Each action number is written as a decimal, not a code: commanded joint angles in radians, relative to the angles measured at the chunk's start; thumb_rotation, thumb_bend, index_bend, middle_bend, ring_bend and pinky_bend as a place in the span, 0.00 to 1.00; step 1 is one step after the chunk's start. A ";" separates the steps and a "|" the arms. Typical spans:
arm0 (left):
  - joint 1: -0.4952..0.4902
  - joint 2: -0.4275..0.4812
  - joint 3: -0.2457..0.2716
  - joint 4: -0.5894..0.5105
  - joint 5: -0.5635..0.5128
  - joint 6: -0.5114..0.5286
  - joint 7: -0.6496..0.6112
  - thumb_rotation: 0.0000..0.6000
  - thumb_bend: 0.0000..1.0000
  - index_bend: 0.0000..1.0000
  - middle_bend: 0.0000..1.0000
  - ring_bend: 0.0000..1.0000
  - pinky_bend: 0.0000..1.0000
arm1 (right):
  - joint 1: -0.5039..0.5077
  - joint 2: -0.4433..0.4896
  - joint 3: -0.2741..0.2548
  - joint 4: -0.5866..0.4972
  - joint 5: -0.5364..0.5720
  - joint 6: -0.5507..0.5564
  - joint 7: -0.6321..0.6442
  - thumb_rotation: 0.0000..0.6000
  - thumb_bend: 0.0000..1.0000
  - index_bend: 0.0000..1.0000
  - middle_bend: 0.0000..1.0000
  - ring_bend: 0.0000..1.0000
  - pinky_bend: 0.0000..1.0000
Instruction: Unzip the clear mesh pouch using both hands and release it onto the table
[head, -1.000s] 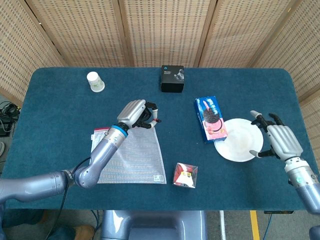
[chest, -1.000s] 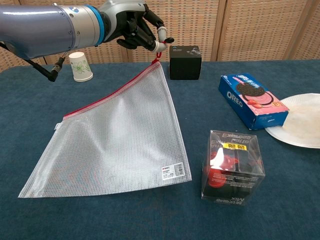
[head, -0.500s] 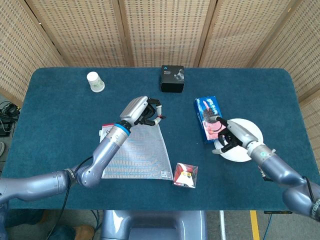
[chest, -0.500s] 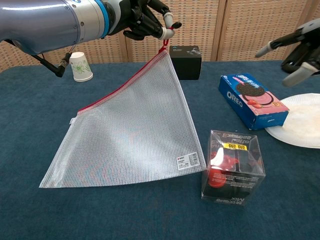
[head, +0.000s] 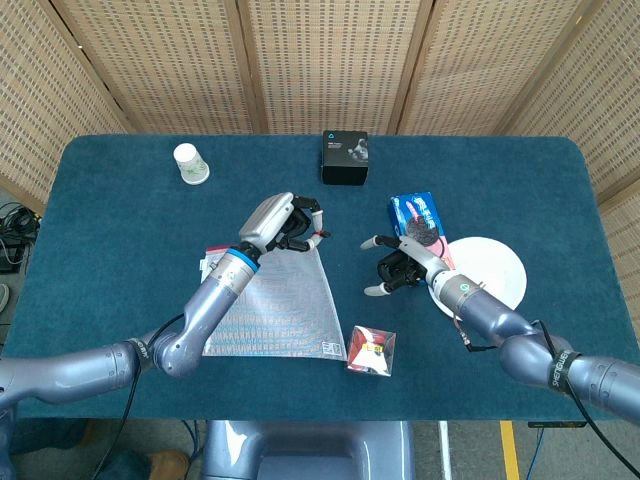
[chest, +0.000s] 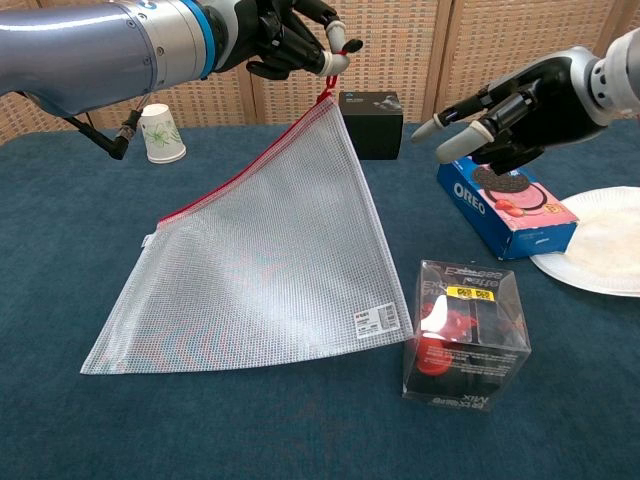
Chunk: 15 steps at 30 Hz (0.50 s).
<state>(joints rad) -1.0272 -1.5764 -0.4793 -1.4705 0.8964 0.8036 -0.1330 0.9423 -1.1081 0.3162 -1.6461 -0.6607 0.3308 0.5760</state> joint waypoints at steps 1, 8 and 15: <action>-0.001 -0.006 0.001 0.002 0.007 0.007 -0.007 1.00 0.88 0.84 0.95 0.96 1.00 | 0.031 -0.033 -0.010 0.015 0.046 0.010 0.012 1.00 0.10 0.32 0.83 0.87 1.00; -0.004 -0.013 0.006 0.007 0.013 0.015 -0.015 1.00 0.88 0.84 0.95 0.96 1.00 | 0.046 -0.075 0.000 0.024 0.090 0.037 0.024 1.00 0.13 0.37 0.84 0.87 1.00; -0.001 -0.024 0.010 0.013 0.015 0.022 -0.035 1.00 0.88 0.84 0.95 0.96 1.00 | 0.050 -0.116 0.015 0.031 0.114 0.087 0.020 1.00 0.16 0.42 0.84 0.87 1.00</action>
<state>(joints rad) -1.0282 -1.5992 -0.4702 -1.4589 0.9108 0.8253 -0.1661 0.9907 -1.2205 0.3284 -1.6158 -0.5508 0.4143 0.5971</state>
